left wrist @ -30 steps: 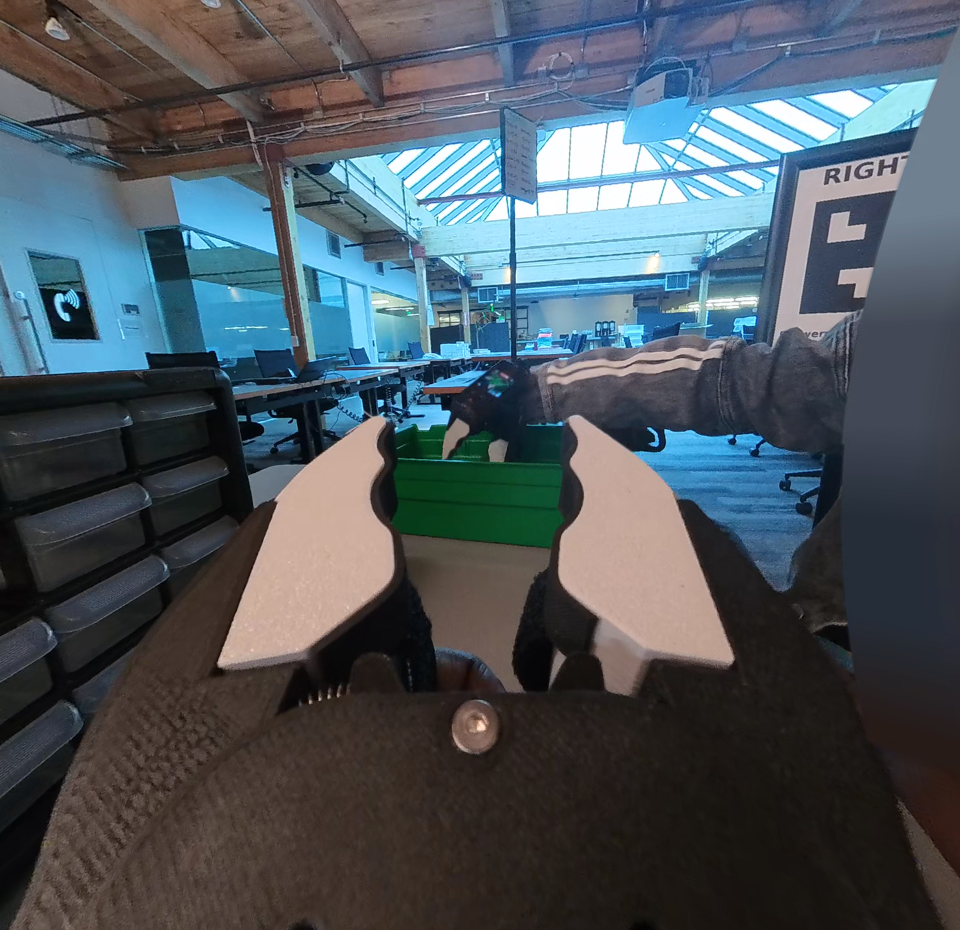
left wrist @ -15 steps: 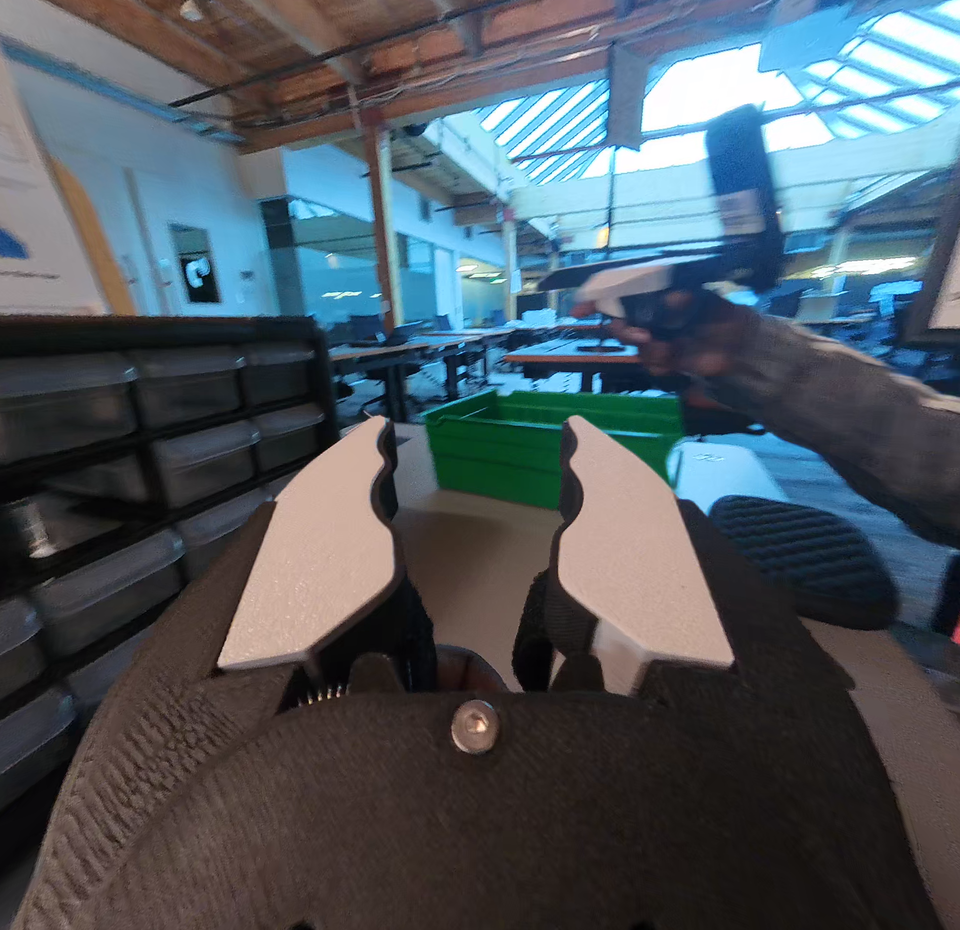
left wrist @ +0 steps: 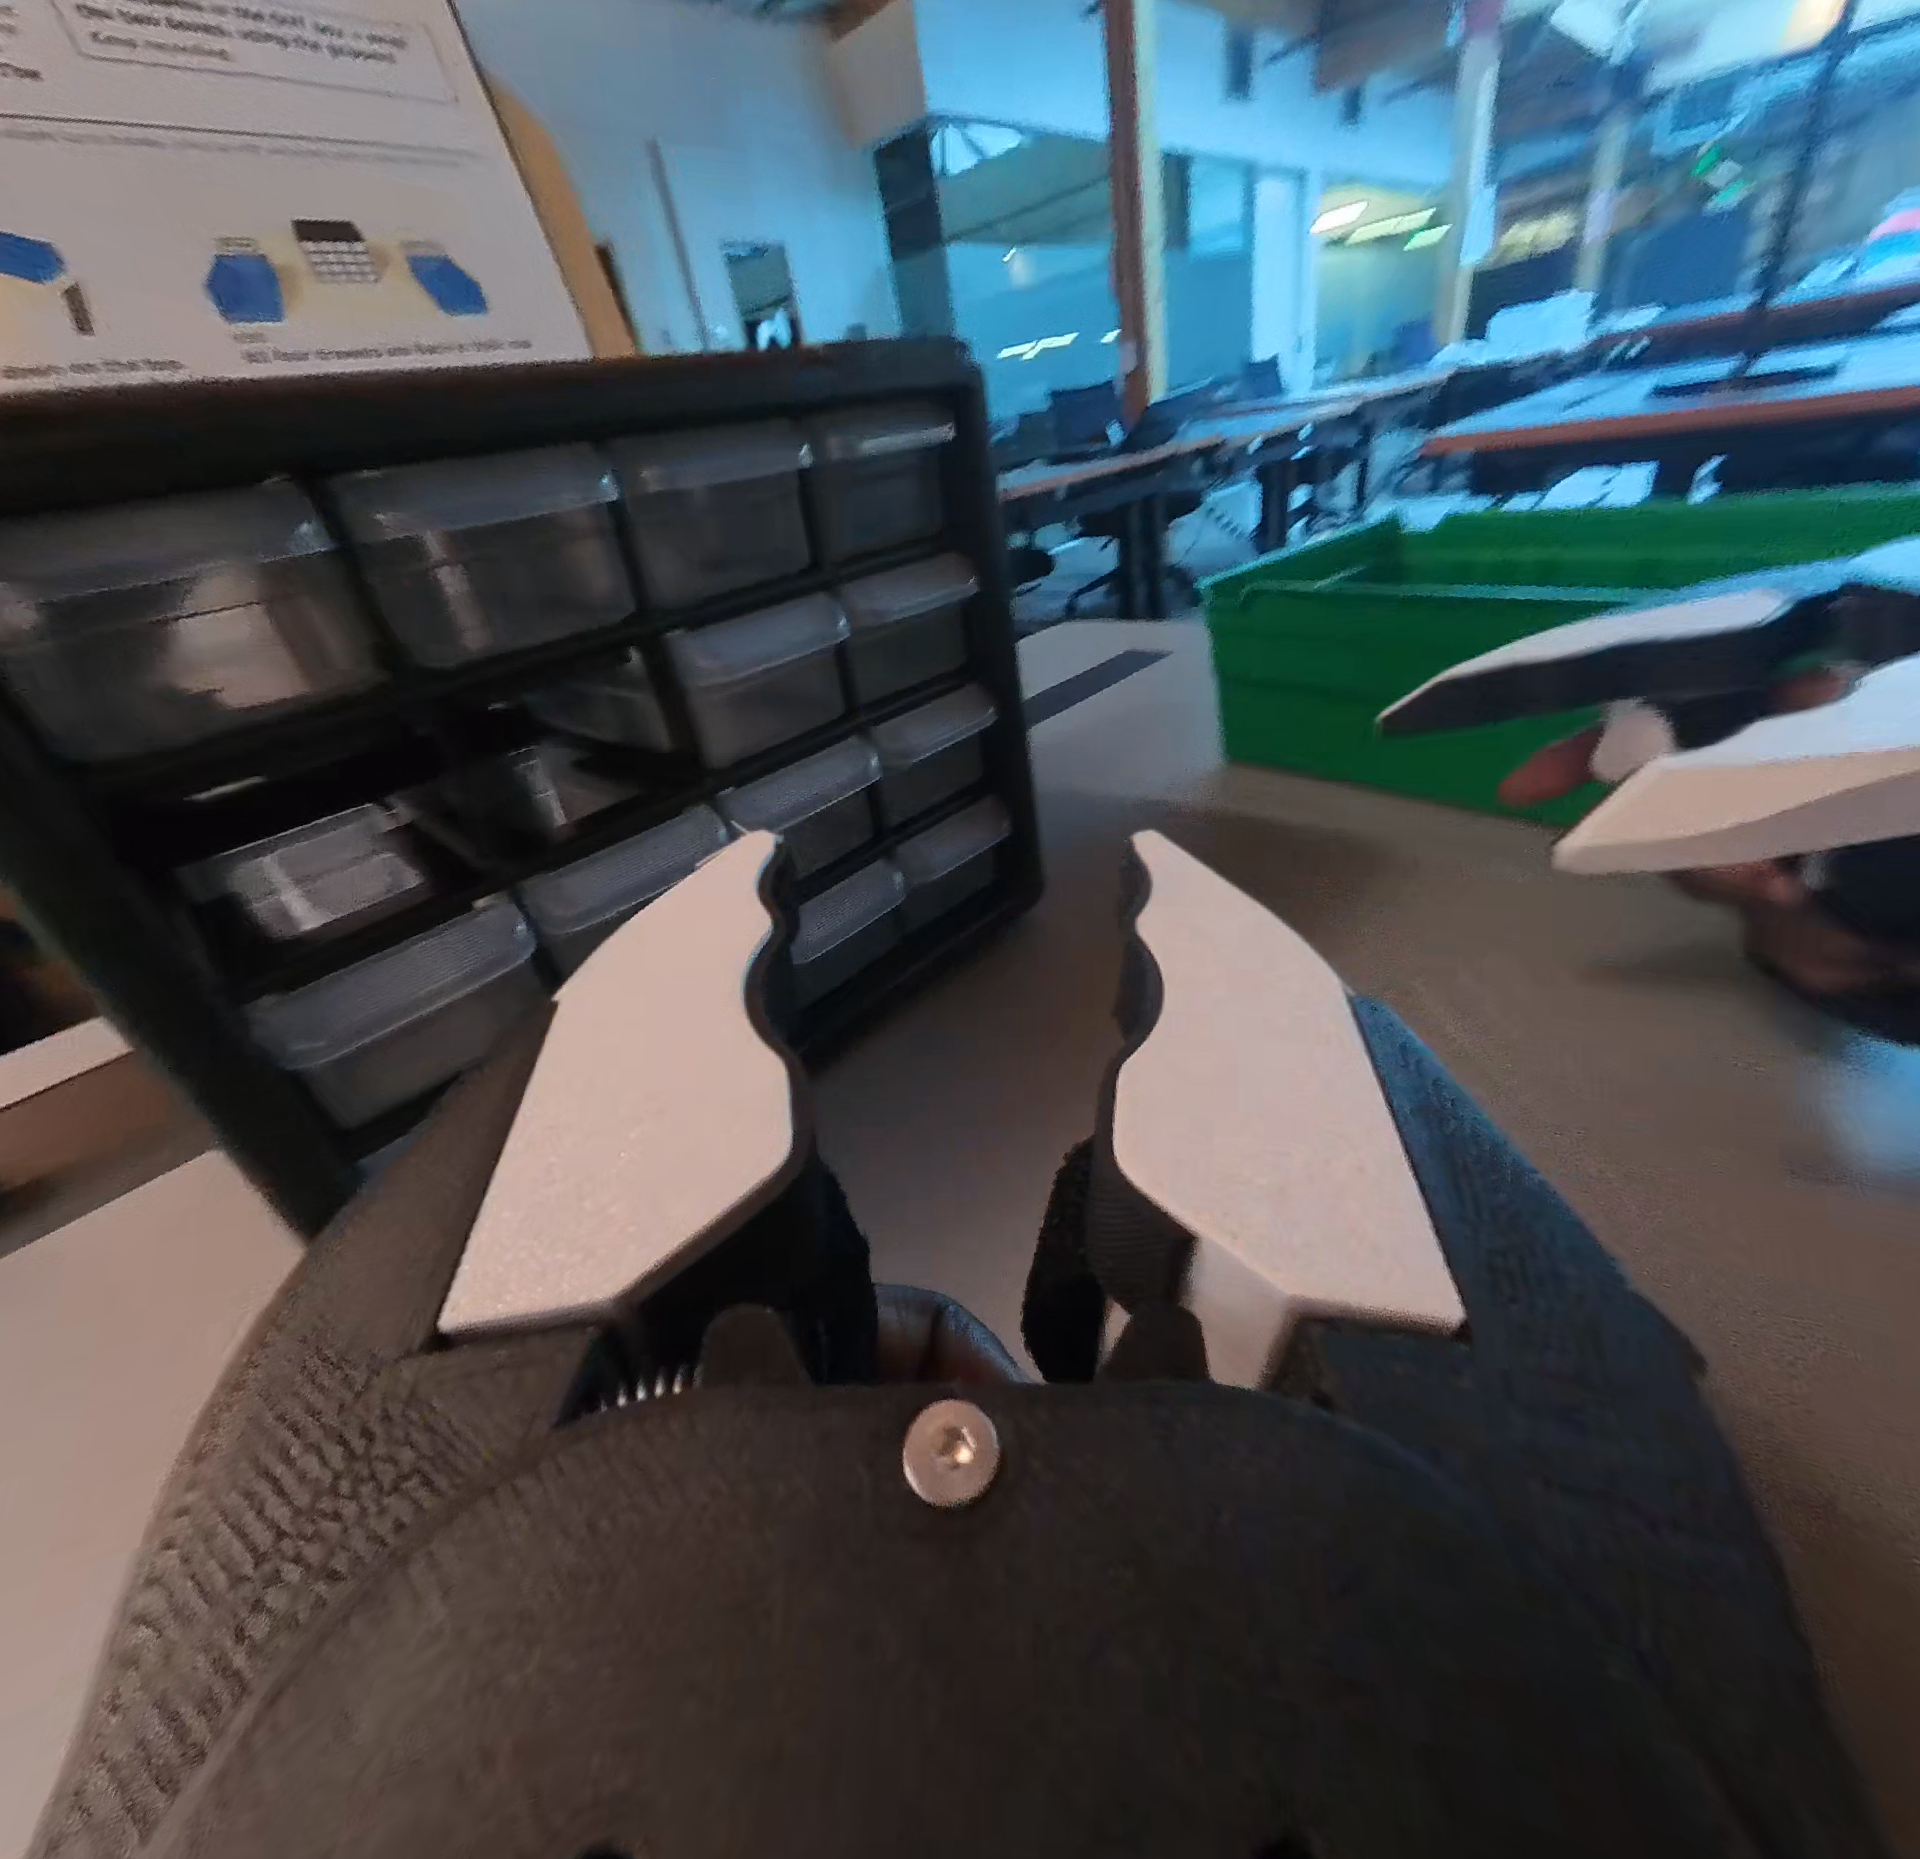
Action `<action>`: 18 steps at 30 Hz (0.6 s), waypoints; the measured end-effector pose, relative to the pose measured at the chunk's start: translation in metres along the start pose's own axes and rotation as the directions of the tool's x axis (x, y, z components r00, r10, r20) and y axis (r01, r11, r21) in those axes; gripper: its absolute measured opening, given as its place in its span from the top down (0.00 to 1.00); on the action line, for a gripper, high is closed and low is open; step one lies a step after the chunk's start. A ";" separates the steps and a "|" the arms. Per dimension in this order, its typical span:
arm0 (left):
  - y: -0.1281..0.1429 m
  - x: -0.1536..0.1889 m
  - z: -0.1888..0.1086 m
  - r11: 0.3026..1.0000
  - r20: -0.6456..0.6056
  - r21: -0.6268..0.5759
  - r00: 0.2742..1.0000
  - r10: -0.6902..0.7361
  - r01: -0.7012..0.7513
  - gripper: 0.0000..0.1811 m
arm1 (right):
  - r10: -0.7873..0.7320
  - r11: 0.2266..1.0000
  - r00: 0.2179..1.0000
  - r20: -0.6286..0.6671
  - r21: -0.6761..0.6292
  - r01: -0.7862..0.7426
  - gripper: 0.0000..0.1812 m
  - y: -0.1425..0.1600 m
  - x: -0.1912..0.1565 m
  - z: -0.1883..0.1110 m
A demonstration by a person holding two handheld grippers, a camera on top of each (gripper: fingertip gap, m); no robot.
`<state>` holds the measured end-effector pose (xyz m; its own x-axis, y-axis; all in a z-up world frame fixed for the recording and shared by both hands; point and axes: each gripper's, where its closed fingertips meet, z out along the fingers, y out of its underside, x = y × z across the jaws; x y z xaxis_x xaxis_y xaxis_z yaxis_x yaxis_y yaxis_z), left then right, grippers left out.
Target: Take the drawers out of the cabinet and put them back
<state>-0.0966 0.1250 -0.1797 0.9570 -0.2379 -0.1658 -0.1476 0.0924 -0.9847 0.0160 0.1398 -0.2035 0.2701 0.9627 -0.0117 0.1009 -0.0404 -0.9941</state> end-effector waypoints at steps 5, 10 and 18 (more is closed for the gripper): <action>0.011 -0.005 0.007 0.972 0.081 -0.091 0.971 0.223 -0.216 0.68 | -0.019 1.000 0.999 -0.039 0.010 0.019 0.59 -0.001 0.005 -0.002; 0.017 -0.010 0.014 0.894 0.120 -0.168 0.891 0.437 -0.416 0.96 | 0.024 1.000 0.997 -0.072 -0.017 -0.026 0.90 0.006 0.016 -0.002; -0.078 -0.068 0.028 0.905 0.030 -0.337 0.957 0.288 -0.261 1.00 | -0.016 0.994 1.000 -0.005 -0.110 0.015 1.00 0.025 0.005 0.005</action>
<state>-0.1433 0.1610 -0.0900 0.8812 -0.1717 -0.4404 -0.4676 -0.1800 -0.8654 0.0148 0.1447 -0.2291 0.2730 0.9620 0.0047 0.2103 -0.0549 -0.9761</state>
